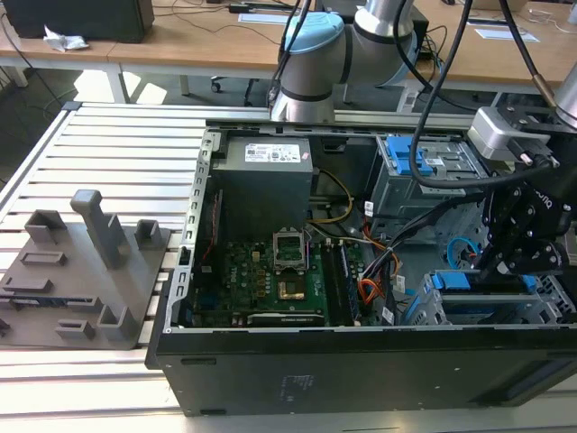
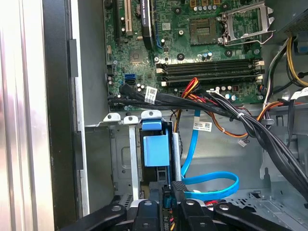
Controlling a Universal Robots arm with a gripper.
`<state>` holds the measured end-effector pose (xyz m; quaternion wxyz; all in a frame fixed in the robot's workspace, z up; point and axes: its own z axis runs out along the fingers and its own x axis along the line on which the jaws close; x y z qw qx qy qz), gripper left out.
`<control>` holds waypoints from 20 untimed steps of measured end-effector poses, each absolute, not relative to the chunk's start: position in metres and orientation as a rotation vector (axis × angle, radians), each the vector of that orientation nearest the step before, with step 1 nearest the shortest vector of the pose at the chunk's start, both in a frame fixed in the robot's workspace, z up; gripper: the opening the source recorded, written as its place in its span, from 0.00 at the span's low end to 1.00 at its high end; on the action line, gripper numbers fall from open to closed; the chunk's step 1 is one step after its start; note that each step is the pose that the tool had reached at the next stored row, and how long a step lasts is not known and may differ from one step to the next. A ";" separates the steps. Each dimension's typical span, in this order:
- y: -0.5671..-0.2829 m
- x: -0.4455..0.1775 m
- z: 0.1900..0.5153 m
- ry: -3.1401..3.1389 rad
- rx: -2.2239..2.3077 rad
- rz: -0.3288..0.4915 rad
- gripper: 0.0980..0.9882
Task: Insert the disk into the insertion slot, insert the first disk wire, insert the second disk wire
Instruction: 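Insert the second disk wire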
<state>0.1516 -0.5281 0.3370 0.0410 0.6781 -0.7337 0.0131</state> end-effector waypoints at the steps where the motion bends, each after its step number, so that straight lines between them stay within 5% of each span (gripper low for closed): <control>1: -0.528 0.152 0.337 -2.247 2.076 0.040 0.15; 13: -0.528 0.152 0.363 -2.247 2.076 0.040 0.15; 16: -0.527 0.152 0.368 -2.247 2.076 0.040 0.01; 20: -0.527 0.152 0.376 -2.247 2.076 0.040 0.01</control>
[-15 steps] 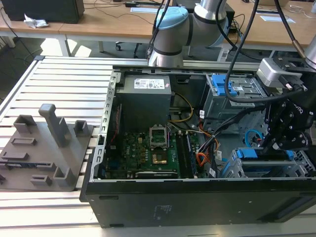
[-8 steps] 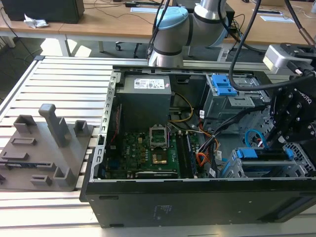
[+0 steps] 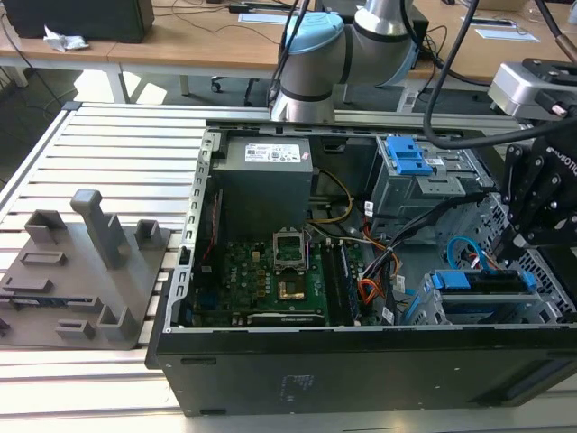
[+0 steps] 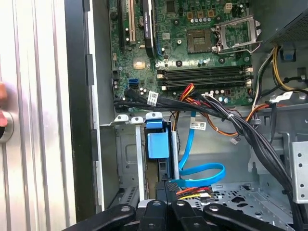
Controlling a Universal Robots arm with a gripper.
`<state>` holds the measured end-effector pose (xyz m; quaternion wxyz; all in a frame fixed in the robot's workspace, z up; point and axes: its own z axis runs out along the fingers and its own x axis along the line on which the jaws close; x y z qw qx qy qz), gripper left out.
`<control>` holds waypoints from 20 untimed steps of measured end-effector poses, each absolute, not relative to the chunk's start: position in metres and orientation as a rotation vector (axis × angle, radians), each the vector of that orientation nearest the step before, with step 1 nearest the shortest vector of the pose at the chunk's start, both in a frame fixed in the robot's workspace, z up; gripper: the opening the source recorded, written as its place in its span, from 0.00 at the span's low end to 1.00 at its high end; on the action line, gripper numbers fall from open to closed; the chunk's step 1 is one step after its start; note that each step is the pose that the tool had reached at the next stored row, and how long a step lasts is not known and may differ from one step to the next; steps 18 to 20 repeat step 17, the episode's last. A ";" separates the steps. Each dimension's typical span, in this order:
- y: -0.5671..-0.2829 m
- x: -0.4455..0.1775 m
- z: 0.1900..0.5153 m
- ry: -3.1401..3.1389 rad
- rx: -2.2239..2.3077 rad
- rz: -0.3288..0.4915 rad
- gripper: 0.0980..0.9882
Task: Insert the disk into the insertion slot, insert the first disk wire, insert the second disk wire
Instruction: 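Insert the second disk wire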
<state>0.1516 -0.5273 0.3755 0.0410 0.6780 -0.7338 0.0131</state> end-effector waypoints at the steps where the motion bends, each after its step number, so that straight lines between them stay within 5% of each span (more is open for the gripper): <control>1: -0.527 0.152 0.376 -2.247 2.076 0.040 0.01; 20: -0.527 0.132 0.376 -2.247 2.076 0.040 0.01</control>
